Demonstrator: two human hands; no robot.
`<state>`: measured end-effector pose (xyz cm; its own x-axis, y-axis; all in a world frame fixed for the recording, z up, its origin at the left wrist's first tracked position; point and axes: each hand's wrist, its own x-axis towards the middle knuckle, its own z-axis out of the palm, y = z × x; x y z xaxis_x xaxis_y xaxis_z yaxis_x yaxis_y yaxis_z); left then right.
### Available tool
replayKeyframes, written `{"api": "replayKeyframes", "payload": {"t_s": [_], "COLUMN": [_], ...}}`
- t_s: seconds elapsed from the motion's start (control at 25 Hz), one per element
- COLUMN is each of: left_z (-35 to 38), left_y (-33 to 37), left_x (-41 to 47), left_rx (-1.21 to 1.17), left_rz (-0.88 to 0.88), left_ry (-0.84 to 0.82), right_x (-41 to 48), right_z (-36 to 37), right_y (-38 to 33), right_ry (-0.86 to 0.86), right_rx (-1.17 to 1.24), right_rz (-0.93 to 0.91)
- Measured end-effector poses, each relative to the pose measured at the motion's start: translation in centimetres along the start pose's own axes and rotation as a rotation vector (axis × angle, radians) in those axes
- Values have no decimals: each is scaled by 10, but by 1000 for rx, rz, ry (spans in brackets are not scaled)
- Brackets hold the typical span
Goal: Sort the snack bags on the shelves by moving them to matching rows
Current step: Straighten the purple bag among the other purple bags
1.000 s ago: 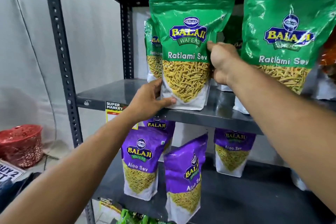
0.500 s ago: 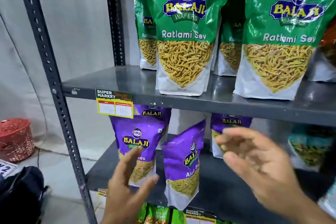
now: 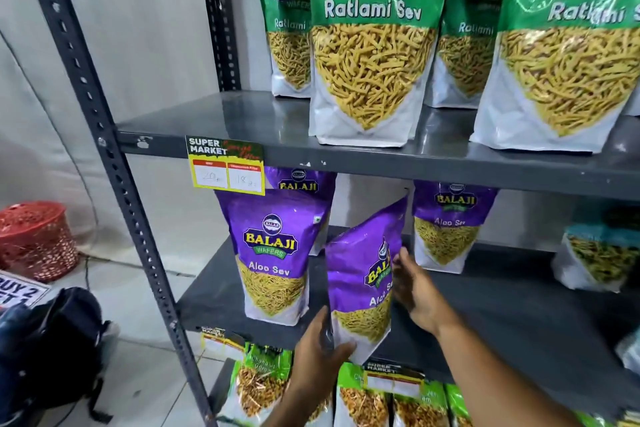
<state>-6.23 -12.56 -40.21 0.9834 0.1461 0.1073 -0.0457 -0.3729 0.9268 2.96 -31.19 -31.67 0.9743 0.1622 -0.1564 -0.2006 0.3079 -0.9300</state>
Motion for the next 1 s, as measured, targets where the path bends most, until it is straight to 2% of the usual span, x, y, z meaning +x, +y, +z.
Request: {"api": "replayKeyframes", "payload": {"t_s": [0.16,0.32,0.56,0.72,1.0], "left_z": [2,2,51,88,118], "left_y": [0,0,30,54,60], "left_x": [1,13,36,46,60], "left_rx": [-74,-212,-354,-451,-408], "left_rz": [60,5,37,34,-43], "left_ry": [-37,-173,-370,-552,-579], "right_x": [7,4,-28,-51,-64], "right_z": [9,3,-74,-120,-145], "right_y": [16,18,-11,-18,-11], "right_ry": [-50,59,255,337,386], "right_rx": [68,143,116,109,185], "right_rz": [5,-48,-176,-191,-247]}}
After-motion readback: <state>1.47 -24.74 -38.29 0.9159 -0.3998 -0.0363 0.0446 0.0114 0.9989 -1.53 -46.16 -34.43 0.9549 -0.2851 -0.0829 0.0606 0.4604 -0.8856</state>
